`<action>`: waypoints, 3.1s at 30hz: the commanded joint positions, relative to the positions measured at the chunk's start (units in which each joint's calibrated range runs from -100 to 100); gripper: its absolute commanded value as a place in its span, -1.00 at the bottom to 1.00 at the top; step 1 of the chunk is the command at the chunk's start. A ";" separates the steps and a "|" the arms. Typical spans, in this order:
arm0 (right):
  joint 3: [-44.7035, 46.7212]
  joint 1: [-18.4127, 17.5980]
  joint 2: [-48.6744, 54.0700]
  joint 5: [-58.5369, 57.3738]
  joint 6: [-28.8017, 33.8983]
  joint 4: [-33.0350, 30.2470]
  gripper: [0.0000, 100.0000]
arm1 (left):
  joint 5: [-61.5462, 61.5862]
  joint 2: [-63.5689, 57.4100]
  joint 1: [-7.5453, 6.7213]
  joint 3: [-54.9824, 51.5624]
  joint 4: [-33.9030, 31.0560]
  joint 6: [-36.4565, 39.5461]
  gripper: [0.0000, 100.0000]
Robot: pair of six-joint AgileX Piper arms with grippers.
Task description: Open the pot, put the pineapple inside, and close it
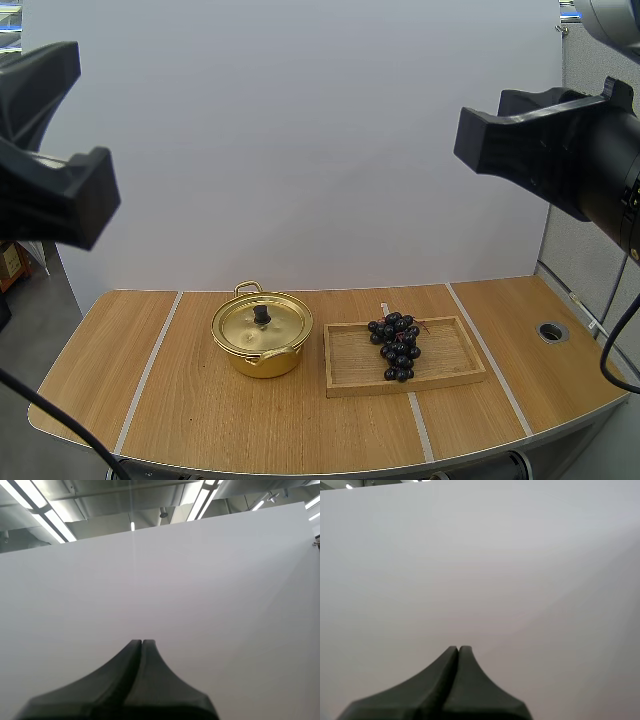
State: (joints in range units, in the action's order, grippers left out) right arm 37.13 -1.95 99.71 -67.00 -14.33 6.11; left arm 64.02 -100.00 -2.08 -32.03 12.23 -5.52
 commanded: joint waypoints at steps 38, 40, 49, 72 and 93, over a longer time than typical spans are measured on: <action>62.07 0.21 0.29 36.83 -2.55 -1.23 -1.00 | -47.27 0.00 -0.21 -67.97 -6.08 11.54 -1.00; 62.87 0.21 0.29 38.02 -2.55 -1.23 -1.00 | -47.27 0.00 -0.21 -67.97 -6.08 14.31 -1.00; 62.87 0.21 0.29 35.97 -2.46 -1.23 -1.00 | -33.73 0.00 -0.21 -67.97 -6.08 15.14 -1.00; 62.87 0.85 0.29 35.90 -2.46 -1.23 -1.00 | -32.71 0.00 0.94 -67.97 -6.08 18.11 -1.00; 62.87 0.90 0.29 35.90 -2.46 -1.23 -1.00 | -32.71 0.00 0.94 -67.97 -6.08 18.11 -1.00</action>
State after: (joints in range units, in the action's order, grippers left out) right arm 99.77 -1.29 99.69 -32.19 -16.51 5.19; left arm 31.30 -99.72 -1.18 -100.00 6.28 11.96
